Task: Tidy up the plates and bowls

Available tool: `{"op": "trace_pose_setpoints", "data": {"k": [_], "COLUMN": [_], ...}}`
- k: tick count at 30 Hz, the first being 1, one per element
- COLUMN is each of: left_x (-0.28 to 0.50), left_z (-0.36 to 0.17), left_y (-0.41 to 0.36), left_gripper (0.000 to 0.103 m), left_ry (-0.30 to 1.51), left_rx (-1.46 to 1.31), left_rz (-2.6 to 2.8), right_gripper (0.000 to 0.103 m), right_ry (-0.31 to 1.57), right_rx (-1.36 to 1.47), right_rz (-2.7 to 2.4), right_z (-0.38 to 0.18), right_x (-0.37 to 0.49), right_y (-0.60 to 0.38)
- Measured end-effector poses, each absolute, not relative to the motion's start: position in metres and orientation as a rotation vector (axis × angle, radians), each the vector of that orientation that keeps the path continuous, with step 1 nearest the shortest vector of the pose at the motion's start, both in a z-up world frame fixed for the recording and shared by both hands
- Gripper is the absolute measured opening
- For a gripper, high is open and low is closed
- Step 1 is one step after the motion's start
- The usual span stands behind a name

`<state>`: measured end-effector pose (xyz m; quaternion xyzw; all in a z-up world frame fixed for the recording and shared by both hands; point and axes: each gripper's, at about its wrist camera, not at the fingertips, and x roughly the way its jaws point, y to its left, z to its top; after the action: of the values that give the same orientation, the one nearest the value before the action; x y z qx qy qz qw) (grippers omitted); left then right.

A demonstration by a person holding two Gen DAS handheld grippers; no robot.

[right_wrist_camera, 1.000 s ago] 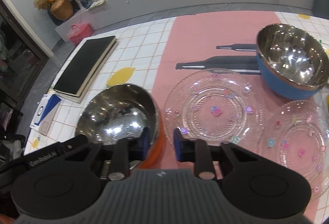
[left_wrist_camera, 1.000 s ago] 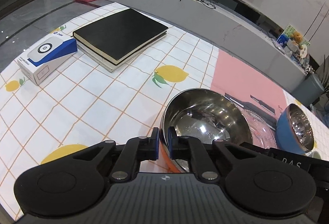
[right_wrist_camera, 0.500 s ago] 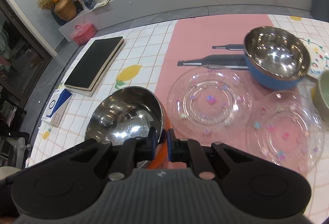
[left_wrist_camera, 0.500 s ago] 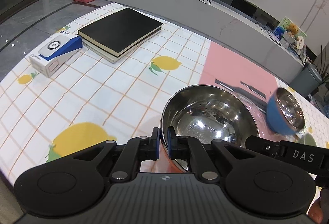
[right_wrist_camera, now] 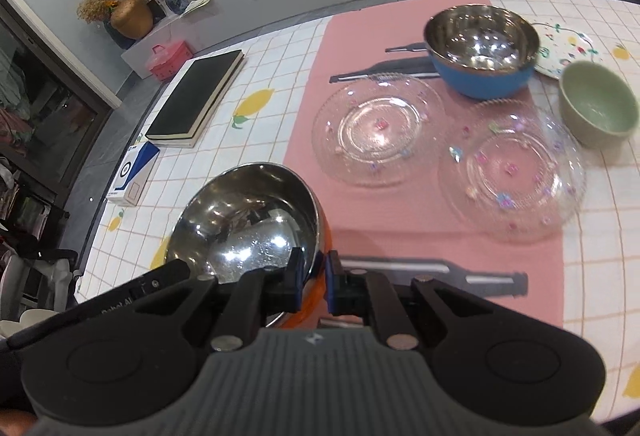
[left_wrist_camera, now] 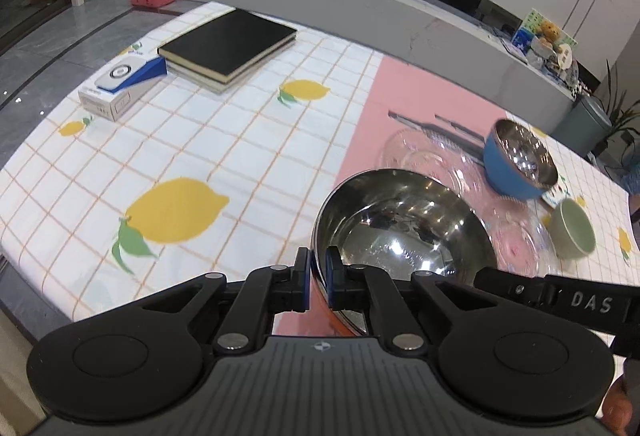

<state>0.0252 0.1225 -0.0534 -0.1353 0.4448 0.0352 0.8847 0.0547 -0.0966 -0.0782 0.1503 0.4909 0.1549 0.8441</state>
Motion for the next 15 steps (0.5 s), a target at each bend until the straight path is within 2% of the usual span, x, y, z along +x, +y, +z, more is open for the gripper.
{"op": "trace_pose_setpoints", "data": {"k": [15], "left_x": [0.009], "left_z": [-0.070], "left_y": [0.116], "left_gripper": [0.008], "left_ry": [0.970], "left_rx": [-0.254], "left_rz": [0.065], "right_gripper": [0.006], "right_ry": [1.067], "right_rx": [0.301], "right_rz": [0.311], "right_z": [-0.093], "right_x": [0.037], "right_y": [-0.102]}}
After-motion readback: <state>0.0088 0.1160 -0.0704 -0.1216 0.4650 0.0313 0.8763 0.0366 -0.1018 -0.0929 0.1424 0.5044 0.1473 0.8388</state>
